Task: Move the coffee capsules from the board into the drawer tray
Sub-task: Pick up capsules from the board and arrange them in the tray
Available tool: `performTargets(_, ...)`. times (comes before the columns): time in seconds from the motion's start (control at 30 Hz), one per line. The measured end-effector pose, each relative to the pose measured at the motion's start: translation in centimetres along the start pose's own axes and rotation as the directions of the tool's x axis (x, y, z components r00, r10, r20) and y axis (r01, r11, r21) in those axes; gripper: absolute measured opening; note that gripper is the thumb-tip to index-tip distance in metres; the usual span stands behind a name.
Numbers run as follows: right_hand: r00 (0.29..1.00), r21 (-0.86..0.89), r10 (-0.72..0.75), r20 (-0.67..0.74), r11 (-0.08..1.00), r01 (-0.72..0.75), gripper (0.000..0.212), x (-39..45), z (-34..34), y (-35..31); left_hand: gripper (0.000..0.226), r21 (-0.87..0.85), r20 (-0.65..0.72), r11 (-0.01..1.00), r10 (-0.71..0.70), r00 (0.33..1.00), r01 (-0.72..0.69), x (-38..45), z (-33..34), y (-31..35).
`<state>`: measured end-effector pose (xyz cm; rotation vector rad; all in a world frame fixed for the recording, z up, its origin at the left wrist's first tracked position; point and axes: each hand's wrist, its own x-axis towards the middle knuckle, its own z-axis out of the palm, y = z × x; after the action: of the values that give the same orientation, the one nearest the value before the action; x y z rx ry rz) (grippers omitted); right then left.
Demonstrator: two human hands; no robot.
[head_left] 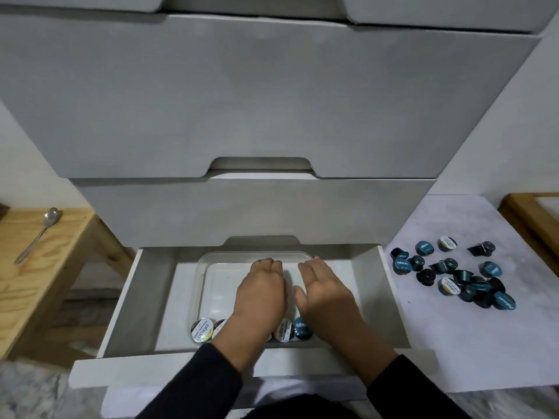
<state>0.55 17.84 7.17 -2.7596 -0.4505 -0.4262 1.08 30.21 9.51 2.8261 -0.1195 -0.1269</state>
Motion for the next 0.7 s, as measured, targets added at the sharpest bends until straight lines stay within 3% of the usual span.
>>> performTargets(0.1, 0.997, -0.018, 0.009, -0.070, 1.000, -0.011, 0.036, -0.6, -1.0, 0.5, 0.042, -0.051, -0.112, 0.999, -0.002, 0.994, -0.004, -0.9, -0.2, 1.4)
performTargets(0.33, 0.985, -0.022, 0.036, -0.170, 0.999, -0.041, 0.034, -2.2, -3.3, 5.9, 0.047, -0.165, -0.218, 0.984, 0.031, 0.976, -0.068, -1.5, -0.5, 6.4)
performTargets(0.43, 0.987, 0.030, 0.070, -0.147, 0.997, -0.066, 0.031, -2.9, -5.3, 9.2, 0.044, -0.214, -0.242, 0.970, 0.064, 0.968, -0.118, -1.5, 0.3, 10.4)
performTargets(0.53, 0.996, -0.062, 0.003, -0.084, 0.998, -0.009, 0.017, -4.3, -7.3, 13.5, 0.040, -0.272, -0.253, 0.948, 0.096, 0.963, -0.166, -1.1, 1.5, 15.3)
performTargets(0.6, 0.988, 0.078, 0.137, -0.071, 0.988, -0.132, 0.025, -5.3, -8.8, 16.7, 0.039, -0.313, -0.238, 0.933, 0.102, 0.966, -0.176, -0.8, 2.5, 18.9)
performTargets(0.7, 0.967, 0.106, 0.243, -0.071, 0.966, -0.235, 0.035, -7.0, -9.6, 22.0, 0.038, -0.370, -0.189, 0.916, 0.089, 0.978, -0.155, -0.5, 4.5, 23.7)
